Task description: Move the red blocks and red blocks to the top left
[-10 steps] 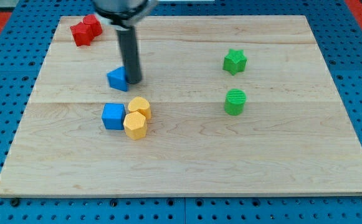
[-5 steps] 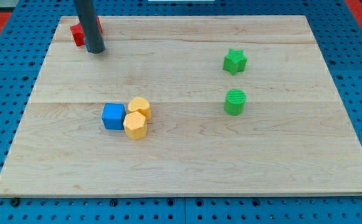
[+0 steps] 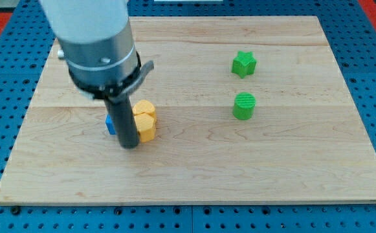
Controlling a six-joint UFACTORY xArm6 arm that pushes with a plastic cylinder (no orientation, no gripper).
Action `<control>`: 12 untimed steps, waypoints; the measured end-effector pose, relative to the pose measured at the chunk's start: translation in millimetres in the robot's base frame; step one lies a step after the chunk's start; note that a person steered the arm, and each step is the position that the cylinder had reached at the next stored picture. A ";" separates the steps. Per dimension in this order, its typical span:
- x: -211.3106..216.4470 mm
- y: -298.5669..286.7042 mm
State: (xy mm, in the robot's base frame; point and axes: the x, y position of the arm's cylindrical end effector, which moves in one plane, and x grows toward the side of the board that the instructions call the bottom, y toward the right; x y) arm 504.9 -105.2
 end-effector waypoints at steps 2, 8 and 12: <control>-76.6 -76.8; -124.9 -42.4; -164.1 -76.2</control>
State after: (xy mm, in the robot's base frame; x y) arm 340.8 -181.5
